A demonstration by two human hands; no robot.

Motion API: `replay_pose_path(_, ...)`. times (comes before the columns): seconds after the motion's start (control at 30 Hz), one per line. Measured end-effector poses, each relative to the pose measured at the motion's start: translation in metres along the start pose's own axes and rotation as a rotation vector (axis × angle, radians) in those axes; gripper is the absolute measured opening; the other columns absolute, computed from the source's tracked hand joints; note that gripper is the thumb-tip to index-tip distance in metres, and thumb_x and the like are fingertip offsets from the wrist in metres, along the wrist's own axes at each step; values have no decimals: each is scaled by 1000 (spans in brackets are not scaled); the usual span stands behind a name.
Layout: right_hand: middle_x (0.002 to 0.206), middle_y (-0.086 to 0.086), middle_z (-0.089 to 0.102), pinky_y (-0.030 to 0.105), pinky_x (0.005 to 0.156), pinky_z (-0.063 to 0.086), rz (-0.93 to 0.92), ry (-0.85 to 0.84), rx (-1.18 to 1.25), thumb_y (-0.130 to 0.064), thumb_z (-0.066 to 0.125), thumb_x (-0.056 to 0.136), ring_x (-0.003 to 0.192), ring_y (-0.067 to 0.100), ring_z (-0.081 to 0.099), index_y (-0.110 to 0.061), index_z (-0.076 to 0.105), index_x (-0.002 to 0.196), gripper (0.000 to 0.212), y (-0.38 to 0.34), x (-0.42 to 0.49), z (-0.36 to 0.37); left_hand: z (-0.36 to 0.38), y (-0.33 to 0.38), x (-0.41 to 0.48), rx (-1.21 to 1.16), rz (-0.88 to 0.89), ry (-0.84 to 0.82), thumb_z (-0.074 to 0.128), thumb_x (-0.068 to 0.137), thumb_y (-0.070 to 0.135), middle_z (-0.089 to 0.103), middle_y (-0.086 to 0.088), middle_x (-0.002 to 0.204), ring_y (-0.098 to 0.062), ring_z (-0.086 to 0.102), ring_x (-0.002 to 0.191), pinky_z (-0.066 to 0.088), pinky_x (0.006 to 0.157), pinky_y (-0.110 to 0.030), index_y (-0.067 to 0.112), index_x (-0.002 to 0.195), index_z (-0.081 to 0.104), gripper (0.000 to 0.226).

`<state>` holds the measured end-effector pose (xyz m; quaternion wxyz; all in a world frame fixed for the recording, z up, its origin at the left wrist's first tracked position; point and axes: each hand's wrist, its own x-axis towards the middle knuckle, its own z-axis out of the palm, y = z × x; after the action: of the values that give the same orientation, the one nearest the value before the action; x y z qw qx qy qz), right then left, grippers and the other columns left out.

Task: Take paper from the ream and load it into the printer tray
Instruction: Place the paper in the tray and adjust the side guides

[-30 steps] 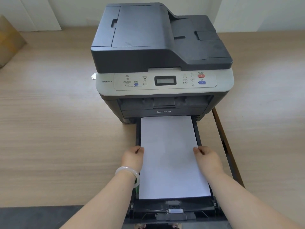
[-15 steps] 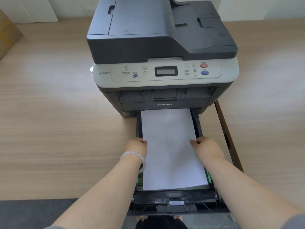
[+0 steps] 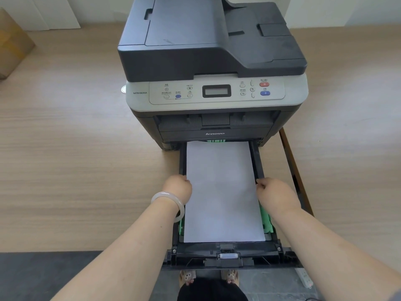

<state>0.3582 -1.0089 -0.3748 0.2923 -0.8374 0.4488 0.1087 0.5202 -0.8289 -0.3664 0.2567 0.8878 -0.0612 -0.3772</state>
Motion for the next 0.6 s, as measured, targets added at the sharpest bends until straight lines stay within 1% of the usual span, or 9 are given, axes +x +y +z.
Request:
replay_pose_path(0.07, 122, 8, 64, 35, 81, 53, -14, -15, 16, -20, 38, 96, 99, 27, 62, -21, 51, 133, 40, 3, -1, -1, 1, 1, -3, 78, 19, -8, 32, 97, 10, 50, -14, 139, -34, 51, 121, 43, 100, -36, 4, 137, 43, 42)
replay_pose_path(0.17, 124, 7, 63, 31, 78, 51, -28, -33, 41, -18, 39, 96, 99, 25, 61, -21, 51, 133, 39, 6, -2, -2, 4, 2, -6, 184, 69, 13, 35, 96, 13, 52, -18, 136, -33, 49, 123, 40, 100, -36, 1, 132, 47, 39)
replay_pose_path(0.23, 117, 8, 66, 27, 67, 48, -33, -1, 93, -16, 41, 95, 88, 22, 62, -20, 55, 130, 38, 9, -4, -3, 5, 4, -8, 233, 86, 0, 35, 96, 15, 51, -18, 136, -32, 48, 125, 39, 101, -35, 1, 132, 46, 39)
replay_pose_path(0.3, 105, 8, 69, 24, 56, 43, -35, 43, 134, -13, 42, 93, 73, 18, 59, -19, 57, 126, 37, 12, -8, -3, 5, 5, -14, 271, 104, -23, 34, 97, 15, 50, -17, 137, -31, 47, 126, 38, 101, -34, 3, 132, 46, 40)
replay_pose_path(0.33, 102, 8, 69, 24, 55, 42, -36, 58, 137, -13, 43, 92, 71, 17, 58, -18, 58, 125, 36, 13, -11, -4, 4, 4, -16, 284, 116, -29, 34, 97, 15, 50, -16, 137, -31, 47, 126, 38, 101, -33, 3, 133, 46, 40)
replay_pose_path(0.43, 107, 9, 69, 26, 66, 45, -43, 80, 129, -15, 47, 91, 79, 20, 60, -15, 58, 124, 35, 18, -19, -6, -1, -1, -22, 335, 106, -64, 31, 98, 12, 49, -14, 139, -30, 49, 123, 40, 102, -34, 4, 136, 45, 41)
replay_pose_path(0.47, 107, 9, 69, 26, 68, 45, -40, 82, 130, -15, 48, 91, 80, 20, 60, -14, 59, 124, 34, 19, -22, -6, -4, -4, -23, 338, 92, -65, 30, 98, 10, 50, -14, 139, -30, 52, 119, 42, 101, -35, 5, 136, 44, 41)
replay_pose_path(0.53, 105, 9, 69, 26, 68, 46, -23, 69, 133, -16, 48, 91, 78, 19, 60, -14, 59, 123, 34, 21, -27, -5, -8, -12, -26, 277, 85, -40, 31, 97, 8, 57, -13, 131, -31, 58, 105, 47, 92, -36, 6, 133, 49, 40)
replay_pose_path(0.6, 105, 9, 69, 25, 66, 46, -8, 44, 129, -16, 48, 92, 76, 19, 61, -13, 59, 124, 34, 24, -32, -3, -9, -19, -30, 167, 102, 14, 33, 96, 9, 61, -11, 126, -33, 61, 100, 51, 81, -33, 10, 130, 53, 40)
